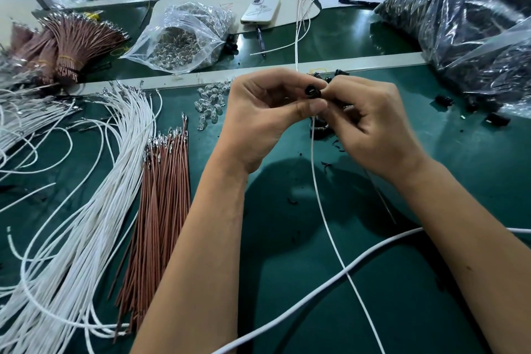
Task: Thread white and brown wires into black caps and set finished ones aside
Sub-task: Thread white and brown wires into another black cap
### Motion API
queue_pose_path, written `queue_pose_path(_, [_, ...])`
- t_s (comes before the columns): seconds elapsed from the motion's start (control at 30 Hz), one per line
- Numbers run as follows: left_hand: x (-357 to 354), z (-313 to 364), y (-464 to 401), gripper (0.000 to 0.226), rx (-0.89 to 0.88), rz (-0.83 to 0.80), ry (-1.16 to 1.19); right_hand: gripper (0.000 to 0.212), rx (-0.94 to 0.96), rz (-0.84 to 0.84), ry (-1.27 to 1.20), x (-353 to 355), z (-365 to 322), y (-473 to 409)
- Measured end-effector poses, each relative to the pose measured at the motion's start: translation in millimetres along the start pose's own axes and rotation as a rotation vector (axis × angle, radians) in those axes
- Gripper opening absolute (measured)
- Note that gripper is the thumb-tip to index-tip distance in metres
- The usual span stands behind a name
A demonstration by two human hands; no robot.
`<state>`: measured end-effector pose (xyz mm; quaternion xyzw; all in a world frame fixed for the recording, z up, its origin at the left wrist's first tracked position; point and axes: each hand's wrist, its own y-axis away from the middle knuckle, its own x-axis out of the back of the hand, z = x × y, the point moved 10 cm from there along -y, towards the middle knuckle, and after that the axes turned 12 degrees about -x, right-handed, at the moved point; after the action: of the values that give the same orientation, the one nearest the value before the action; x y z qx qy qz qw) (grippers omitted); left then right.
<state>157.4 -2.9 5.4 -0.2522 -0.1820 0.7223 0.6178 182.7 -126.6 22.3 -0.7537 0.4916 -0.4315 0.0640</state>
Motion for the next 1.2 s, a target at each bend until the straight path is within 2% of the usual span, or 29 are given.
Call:
queue_pose_path(0.27, [1, 4, 0, 0.038, -0.04, 0.033, 0.045, 0.027, 0.039, 0.021, 0.054, -3, -10, 1])
queue_pose_path(0.73, [-1, 5, 1, 0.038, -0.051, 0.043, 0.065, 0.021, 0.028, -0.002, 0.099, -6, -5, 2])
queue_pose_path(0.97, [14, -1, 2, 0.028, -0.009, 0.129, -0.116, 0.011, -0.035, 0.068, 0.039, 3, 7, 1])
queue_pose_path(1.07, [18, 0, 3, 0.034, -0.016, 0.134, -0.217, 0.018, -0.045, 0.078, -0.081, 7, 4, 2])
queue_pose_path(1.2, [13, 2, 0, 0.038, -0.064, 0.075, -0.333, 0.024, -0.038, 0.07, -0.113, 4, 6, 1])
